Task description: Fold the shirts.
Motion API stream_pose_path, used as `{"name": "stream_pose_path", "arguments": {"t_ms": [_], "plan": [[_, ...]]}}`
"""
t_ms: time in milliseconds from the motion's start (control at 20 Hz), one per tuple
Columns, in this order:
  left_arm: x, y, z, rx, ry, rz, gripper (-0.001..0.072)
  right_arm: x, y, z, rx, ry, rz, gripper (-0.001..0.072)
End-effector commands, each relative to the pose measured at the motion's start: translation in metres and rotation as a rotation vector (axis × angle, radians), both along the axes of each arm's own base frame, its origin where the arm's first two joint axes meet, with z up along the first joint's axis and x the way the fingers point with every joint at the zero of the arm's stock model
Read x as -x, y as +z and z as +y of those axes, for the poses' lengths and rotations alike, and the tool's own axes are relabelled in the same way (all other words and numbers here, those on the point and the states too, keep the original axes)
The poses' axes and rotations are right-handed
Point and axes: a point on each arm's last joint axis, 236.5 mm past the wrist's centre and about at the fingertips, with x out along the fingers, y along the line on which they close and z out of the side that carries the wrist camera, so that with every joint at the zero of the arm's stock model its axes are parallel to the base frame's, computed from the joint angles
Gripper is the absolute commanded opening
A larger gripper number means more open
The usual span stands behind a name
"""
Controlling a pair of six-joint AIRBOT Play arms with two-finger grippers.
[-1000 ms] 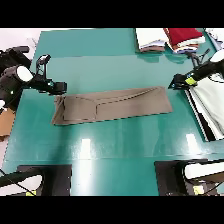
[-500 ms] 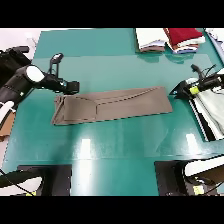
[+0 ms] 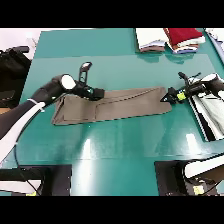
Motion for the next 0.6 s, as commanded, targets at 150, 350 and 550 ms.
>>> {"name": "stream_pose_path", "arguments": {"t_ms": [150,350,550], "plan": [[-0.012,-0.025,-0.06,0.022,-0.068,0.016,0.0024,-0.037,0.115,0.048,0.032,0.141,-0.276,0.0019],[-0.015,-0.044,-0.07,0.026,-0.074,0.062,0.0024,-0.038,0.215,0.086,0.058,0.186,-0.502,0.0019],[-0.016,-0.055,-0.07,0.02,-0.07,0.077,0.0024,-0.027,0.262,0.125,0.038,0.236,-0.595,0.0019]]}}
